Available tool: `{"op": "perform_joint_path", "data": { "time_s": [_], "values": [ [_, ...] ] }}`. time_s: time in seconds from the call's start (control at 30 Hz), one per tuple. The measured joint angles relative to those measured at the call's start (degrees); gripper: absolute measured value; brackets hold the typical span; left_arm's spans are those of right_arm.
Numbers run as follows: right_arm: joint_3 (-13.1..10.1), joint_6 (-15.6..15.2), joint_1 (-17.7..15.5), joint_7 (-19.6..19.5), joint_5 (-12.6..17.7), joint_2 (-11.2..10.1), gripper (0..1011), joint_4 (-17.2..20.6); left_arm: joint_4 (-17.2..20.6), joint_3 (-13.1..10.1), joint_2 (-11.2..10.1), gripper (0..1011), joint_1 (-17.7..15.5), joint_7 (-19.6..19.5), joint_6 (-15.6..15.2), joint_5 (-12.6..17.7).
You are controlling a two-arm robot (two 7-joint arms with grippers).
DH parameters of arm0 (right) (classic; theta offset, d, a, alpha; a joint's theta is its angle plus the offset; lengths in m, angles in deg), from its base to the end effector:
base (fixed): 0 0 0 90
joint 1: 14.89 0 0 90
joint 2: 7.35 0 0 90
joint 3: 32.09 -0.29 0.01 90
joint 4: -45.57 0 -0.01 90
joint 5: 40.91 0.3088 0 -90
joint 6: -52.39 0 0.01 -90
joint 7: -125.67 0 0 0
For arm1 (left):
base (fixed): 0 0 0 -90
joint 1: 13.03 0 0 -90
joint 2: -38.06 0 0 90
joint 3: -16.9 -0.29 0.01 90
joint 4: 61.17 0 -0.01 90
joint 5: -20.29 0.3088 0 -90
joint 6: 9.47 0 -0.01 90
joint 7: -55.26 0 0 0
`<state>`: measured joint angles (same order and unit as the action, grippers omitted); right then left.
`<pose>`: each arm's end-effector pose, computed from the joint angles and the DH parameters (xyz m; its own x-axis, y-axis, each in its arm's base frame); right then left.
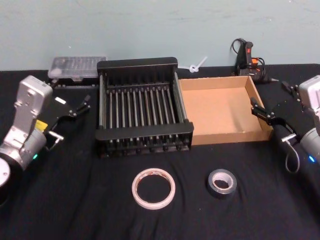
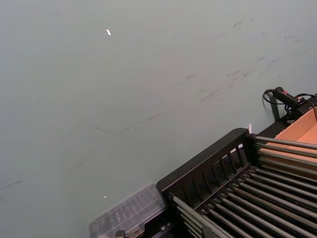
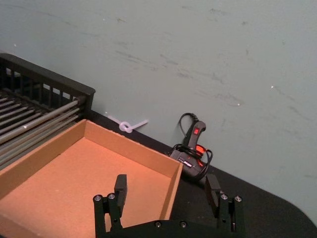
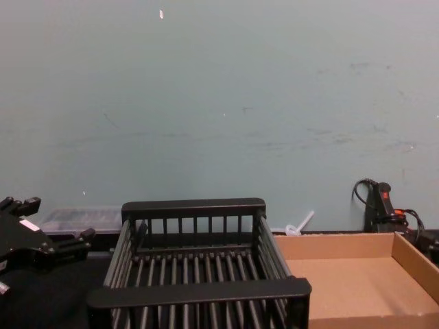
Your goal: Pick up the white tape and place it into the black box , Pick up the silver tape and place it into the brown box.
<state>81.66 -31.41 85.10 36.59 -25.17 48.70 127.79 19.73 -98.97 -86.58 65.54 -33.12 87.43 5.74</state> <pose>0.3546 -0.0828 -0.2996 0.3158 -0.8883 0.3333 0.9482 0.3082 -0.0770 0.3581 0.0826 -0.3023 0.2924 0.8803 0.3736 -0.9552 0.2874 0.0705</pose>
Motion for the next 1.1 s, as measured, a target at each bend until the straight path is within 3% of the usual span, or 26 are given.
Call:
{"op": "perform_joint_path", "data": {
  "time_s": [0.43, 0.7, 1.1],
  "values": [
    [-2.6, -3.2, -3.8, 5.3, 4.2, -0.7, 1002, 4.9, 0.0, 0.0, 0.0, 1002, 0.0, 0.0, 0.0, 0.0],
    [-4.1, -6.9, -7.3, 9.4, 7.7, -1.4, 1002, 9.6, 0.0, 0.0, 0.0, 1001, 0.0, 0.0, 0.0, 0.0],
    [-5.1, -11.9, -11.4, 14.0, 10.4, -2.6, 1003, 14.8, 0.0, 0.0, 0.0, 1001, 0.0, 0.0, 0.0, 0.0]
  ]
}}
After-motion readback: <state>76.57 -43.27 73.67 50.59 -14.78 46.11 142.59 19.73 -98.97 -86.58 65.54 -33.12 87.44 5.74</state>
